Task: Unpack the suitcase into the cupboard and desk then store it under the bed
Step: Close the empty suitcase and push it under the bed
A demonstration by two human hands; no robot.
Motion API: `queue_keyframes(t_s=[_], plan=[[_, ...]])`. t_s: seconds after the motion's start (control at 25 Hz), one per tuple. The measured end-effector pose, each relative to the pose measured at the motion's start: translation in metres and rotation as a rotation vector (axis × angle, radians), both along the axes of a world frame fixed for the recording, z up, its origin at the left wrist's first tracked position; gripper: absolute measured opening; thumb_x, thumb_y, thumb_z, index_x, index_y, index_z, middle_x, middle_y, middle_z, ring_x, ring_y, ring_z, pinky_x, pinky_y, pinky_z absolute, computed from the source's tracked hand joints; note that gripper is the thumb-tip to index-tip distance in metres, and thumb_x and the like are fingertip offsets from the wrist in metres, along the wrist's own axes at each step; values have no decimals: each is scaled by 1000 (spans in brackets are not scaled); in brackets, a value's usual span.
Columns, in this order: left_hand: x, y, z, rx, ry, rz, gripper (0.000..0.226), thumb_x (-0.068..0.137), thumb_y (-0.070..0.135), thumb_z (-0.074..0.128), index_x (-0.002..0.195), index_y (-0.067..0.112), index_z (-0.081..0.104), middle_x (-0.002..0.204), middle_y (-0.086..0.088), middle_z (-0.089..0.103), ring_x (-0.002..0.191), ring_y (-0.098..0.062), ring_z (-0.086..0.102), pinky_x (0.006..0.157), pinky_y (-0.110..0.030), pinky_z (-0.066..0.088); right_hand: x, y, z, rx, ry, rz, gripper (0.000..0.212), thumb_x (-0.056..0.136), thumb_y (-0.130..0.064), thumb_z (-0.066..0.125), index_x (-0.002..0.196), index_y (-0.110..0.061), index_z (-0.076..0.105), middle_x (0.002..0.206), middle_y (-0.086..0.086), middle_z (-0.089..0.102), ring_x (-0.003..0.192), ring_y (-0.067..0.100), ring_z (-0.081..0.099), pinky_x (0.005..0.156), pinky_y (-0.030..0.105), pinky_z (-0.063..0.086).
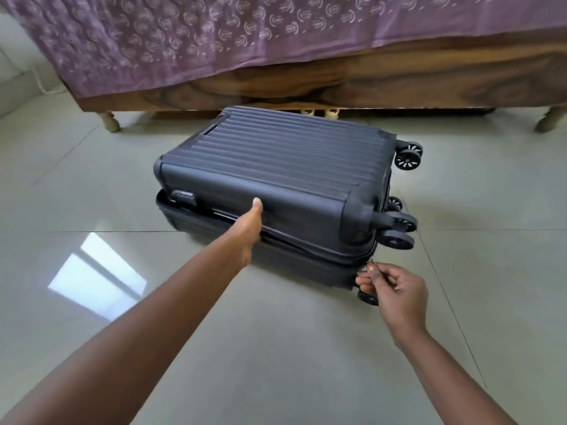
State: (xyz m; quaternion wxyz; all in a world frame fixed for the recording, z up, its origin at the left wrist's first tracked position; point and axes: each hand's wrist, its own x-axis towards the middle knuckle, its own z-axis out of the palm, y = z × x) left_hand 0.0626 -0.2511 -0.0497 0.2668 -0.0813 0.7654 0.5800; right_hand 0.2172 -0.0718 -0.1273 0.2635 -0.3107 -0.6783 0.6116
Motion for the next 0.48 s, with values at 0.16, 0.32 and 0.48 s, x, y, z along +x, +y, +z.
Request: queue_keyframes(t_s=[0.16, 0.32, 0.48], plan=[[-4, 27, -17, 143, -138, 223, 85, 87, 72, 19, 147, 12, 28, 154, -14, 19, 142, -33, 17, 116, -42, 12, 8, 13, -29, 11, -65, -77, 25, 90, 0, 57, 73, -18, 63, 67, 12, 69, 54, 14, 67, 64, 27, 58], [-18, 46, -18, 253, -229, 350, 95, 80, 80, 17, 150, 16, 20, 157, -7, 19, 143, -29, 20, 118, -44, 16, -2, 6, -38, 82, -77, -168, 22, 92, 0, 53, 74, -11, 58, 67, 15, 65, 48, 0, 62, 55, 15, 54], [-25, 54, -26, 302, -281, 401, 112, 66, 90, 22, 151, 19, 13, 158, -4, 17, 143, -30, 23, 116, -49, 21, -3, 1, -42, 107, -53, -199, 14, 93, 0, 51, 82, -4, 58, 68, 16, 65, 52, -1, 64, 56, 12, 52]])
